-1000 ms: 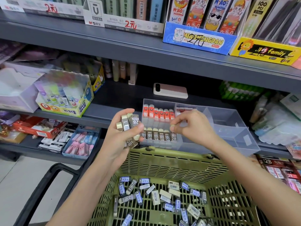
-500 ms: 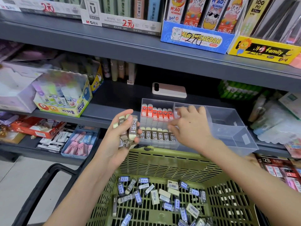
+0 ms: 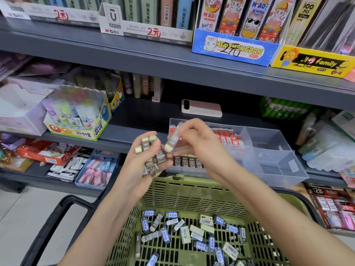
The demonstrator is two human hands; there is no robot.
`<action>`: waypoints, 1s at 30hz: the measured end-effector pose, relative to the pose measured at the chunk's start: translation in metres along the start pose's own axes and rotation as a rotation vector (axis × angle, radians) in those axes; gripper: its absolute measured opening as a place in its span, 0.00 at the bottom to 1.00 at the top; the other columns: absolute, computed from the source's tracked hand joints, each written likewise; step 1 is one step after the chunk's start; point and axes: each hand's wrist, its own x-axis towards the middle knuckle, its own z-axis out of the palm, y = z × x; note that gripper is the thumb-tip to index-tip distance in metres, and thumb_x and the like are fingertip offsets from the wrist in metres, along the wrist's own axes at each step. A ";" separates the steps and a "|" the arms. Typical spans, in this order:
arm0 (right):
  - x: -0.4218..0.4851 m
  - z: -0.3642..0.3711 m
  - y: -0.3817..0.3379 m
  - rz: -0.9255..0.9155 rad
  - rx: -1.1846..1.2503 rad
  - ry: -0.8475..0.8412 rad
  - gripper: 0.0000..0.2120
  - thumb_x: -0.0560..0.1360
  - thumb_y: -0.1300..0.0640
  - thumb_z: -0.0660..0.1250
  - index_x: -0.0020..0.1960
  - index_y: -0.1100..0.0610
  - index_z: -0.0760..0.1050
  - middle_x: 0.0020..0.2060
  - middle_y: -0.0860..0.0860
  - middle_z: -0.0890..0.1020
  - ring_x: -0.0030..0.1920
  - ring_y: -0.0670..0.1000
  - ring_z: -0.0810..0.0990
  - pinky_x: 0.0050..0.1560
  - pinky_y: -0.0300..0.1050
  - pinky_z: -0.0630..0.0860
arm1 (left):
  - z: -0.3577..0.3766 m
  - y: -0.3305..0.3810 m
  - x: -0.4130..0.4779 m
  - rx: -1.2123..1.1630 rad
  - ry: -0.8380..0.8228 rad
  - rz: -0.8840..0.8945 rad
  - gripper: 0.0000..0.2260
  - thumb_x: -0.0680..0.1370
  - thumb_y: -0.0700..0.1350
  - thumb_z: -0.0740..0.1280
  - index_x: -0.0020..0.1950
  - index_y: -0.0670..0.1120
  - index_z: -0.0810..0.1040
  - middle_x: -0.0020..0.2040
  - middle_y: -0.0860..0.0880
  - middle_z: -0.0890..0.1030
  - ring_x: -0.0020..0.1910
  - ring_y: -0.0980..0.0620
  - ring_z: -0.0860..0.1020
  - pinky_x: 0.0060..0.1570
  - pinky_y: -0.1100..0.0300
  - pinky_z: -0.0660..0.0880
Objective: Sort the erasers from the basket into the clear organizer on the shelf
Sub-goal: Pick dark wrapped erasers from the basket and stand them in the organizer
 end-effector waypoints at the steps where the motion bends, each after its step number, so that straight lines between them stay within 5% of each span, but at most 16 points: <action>1: 0.003 -0.004 -0.002 0.075 0.135 -0.007 0.05 0.80 0.56 0.59 0.46 0.57 0.68 0.37 0.57 0.82 0.39 0.57 0.84 0.44 0.51 0.82 | -0.001 0.001 0.001 -0.005 0.037 0.006 0.13 0.67 0.44 0.70 0.51 0.49 0.78 0.36 0.46 0.82 0.33 0.49 0.82 0.29 0.60 0.77; 6: 0.014 -0.029 0.002 0.206 -0.145 -0.037 0.03 0.79 0.59 0.61 0.52 0.57 0.69 0.32 0.55 0.76 0.26 0.50 0.77 0.26 0.39 0.73 | -0.008 0.007 0.005 -0.055 0.099 0.038 0.12 0.66 0.43 0.70 0.49 0.49 0.76 0.35 0.48 0.81 0.32 0.50 0.81 0.26 0.64 0.74; 9: 0.020 -0.036 0.006 0.233 -0.361 -0.111 0.02 0.74 0.62 0.66 0.44 0.58 0.78 0.26 0.48 0.73 0.26 0.44 0.68 0.25 0.35 0.63 | -0.008 0.008 0.005 -0.077 0.099 0.034 0.12 0.66 0.43 0.69 0.49 0.48 0.76 0.35 0.48 0.81 0.32 0.51 0.80 0.25 0.63 0.73; 14: 0.022 -0.033 0.008 0.251 -0.439 -0.117 0.06 0.78 0.58 0.61 0.44 0.56 0.75 0.34 0.51 0.78 0.31 0.47 0.77 0.30 0.40 0.77 | -0.009 0.008 0.006 -0.084 0.101 0.026 0.13 0.66 0.43 0.70 0.50 0.49 0.76 0.35 0.48 0.81 0.32 0.51 0.80 0.25 0.63 0.73; 18: 0.022 -0.036 0.010 0.130 -0.565 -0.187 0.05 0.78 0.55 0.63 0.52 0.53 0.76 0.30 0.49 0.77 0.27 0.46 0.74 0.26 0.39 0.72 | -0.008 0.009 0.006 -0.091 0.109 0.013 0.13 0.66 0.42 0.69 0.50 0.48 0.75 0.34 0.48 0.81 0.31 0.51 0.80 0.24 0.64 0.72; 20: 0.027 -0.038 0.007 0.095 -0.661 -0.173 0.04 0.72 0.55 0.71 0.44 0.54 0.79 0.27 0.46 0.76 0.24 0.44 0.71 0.26 0.38 0.70 | -0.007 0.010 0.006 -0.110 0.108 0.006 0.13 0.66 0.42 0.69 0.50 0.47 0.75 0.34 0.47 0.80 0.31 0.51 0.79 0.22 0.65 0.69; 24: 0.037 -0.034 0.005 0.168 -0.668 -0.153 0.14 0.65 0.56 0.78 0.27 0.55 0.74 0.29 0.55 0.78 0.27 0.49 0.70 0.26 0.37 0.67 | -0.007 0.011 0.006 -0.129 0.119 0.002 0.13 0.66 0.41 0.68 0.49 0.47 0.74 0.34 0.47 0.79 0.30 0.51 0.78 0.20 0.66 0.67; 30: 0.036 -0.025 0.011 0.161 -0.724 -0.306 0.08 0.75 0.59 0.68 0.47 0.65 0.79 0.30 0.50 0.78 0.28 0.45 0.78 0.40 0.41 0.76 | -0.007 0.012 0.006 -0.148 0.128 -0.017 0.12 0.66 0.41 0.69 0.48 0.47 0.74 0.34 0.47 0.79 0.30 0.51 0.78 0.20 0.67 0.66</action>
